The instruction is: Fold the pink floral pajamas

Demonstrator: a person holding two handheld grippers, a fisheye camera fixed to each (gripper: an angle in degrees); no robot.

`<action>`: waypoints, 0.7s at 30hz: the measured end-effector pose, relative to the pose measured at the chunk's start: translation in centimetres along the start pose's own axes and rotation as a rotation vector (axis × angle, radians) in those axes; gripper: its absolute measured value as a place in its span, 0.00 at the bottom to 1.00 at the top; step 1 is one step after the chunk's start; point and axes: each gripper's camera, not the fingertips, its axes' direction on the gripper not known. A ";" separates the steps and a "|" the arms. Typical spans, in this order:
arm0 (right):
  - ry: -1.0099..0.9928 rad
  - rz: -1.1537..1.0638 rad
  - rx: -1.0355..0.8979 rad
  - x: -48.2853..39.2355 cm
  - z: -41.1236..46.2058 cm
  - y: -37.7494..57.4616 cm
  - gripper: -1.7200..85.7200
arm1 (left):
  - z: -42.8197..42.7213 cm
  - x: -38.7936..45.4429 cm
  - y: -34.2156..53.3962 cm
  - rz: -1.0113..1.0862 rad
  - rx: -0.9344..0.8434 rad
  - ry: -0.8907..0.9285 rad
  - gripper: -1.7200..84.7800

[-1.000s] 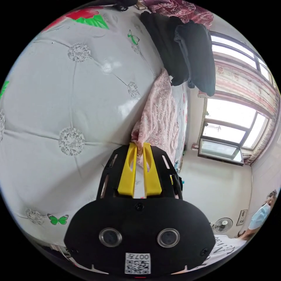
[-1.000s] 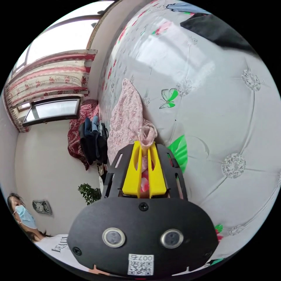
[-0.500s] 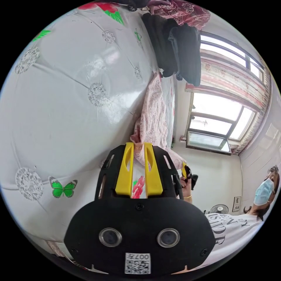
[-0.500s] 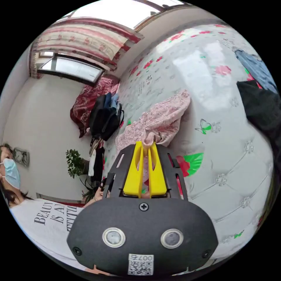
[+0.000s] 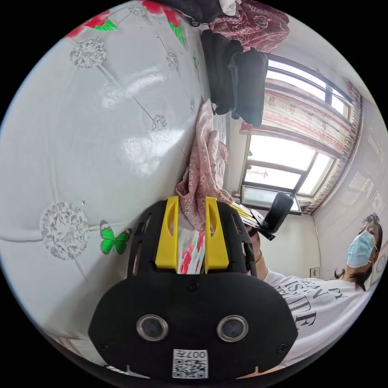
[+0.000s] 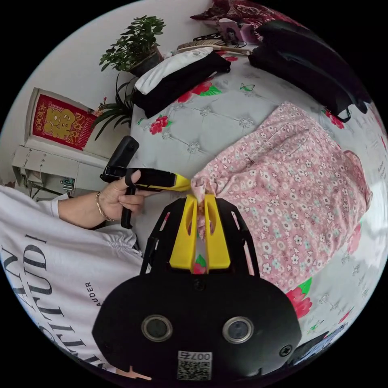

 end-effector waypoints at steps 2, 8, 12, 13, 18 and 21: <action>-0.046 0.031 0.036 1.1 0.2 -0.3 0.05 | -0.4 -0.4 0.5 0.013 -0.010 0.012 0.13; -0.246 -0.014 0.190 4.1 -3.4 2.0 0.09 | -1.9 -0.8 2.3 0.082 -0.046 0.057 0.17; -0.267 0.237 0.407 9.7 -7.0 7.8 0.10 | -2.6 -0.1 3.5 0.159 -0.081 0.052 0.22; -0.279 0.346 0.462 12.1 -7.5 10.1 0.11 | -2.6 -0.1 3.8 0.165 -0.077 0.089 0.24; -0.426 0.701 0.571 20.0 -6.2 16.5 0.13 | -0.9 -0.6 4.8 0.175 -0.130 0.012 0.25; -0.507 0.765 0.533 22.7 -3.8 16.5 0.14 | 1.0 -1.8 5.0 0.116 -0.145 -0.021 0.22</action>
